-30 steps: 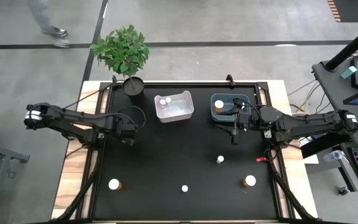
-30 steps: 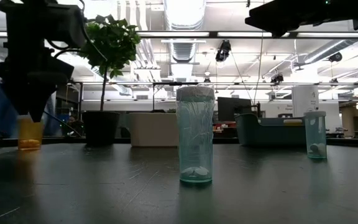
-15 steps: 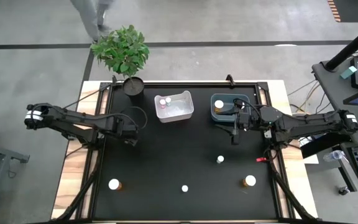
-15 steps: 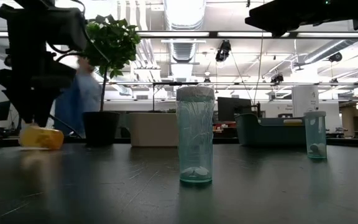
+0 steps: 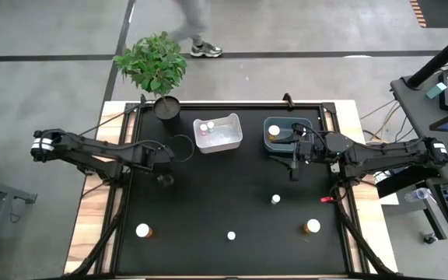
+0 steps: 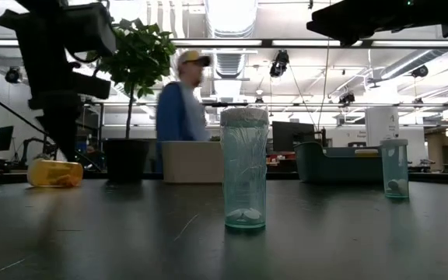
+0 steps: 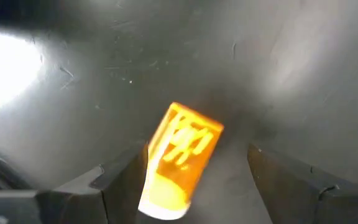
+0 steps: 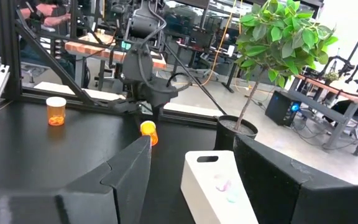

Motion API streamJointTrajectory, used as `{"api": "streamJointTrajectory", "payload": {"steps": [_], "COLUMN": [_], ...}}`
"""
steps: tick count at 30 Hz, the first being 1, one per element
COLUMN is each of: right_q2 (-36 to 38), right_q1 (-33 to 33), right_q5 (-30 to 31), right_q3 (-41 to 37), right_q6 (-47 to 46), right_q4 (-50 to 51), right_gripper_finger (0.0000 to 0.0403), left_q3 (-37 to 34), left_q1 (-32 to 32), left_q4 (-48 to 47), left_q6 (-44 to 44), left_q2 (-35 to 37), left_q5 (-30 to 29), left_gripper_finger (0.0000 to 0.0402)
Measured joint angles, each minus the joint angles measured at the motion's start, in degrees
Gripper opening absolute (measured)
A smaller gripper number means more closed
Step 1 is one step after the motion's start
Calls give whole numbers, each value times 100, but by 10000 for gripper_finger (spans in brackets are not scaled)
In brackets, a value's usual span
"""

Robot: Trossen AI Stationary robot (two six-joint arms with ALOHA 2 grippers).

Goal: Pick and place medicine bottles into bin by pill shape (circle, oval)
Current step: Put the orange capsule bottle into the blue bin

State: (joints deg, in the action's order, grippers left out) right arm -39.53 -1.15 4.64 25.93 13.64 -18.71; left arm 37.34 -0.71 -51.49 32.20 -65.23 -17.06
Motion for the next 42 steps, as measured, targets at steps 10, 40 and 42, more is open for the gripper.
{"api": "streamJointTrajectory", "payload": {"steps": [10,40,42], "right_q2": [0,-78,-175], "right_q1": [0,0,0], "right_q5": [0,-4,-9], "right_q3": [0,-2,-2], "right_q6": [4,-654,-840], "right_q4": [1,93,99], "right_gripper_finger": [221,221,221], "left_q3": [-210,715,715], "left_q1": [0,-413,-455], "left_q4": [133,4018,4868], "left_q6": [-857,-2061,-2358], "left_q2": [-489,-968,-955], "left_q5": [-102,-428,-402], "left_gripper_finger": [258,155,154]}}
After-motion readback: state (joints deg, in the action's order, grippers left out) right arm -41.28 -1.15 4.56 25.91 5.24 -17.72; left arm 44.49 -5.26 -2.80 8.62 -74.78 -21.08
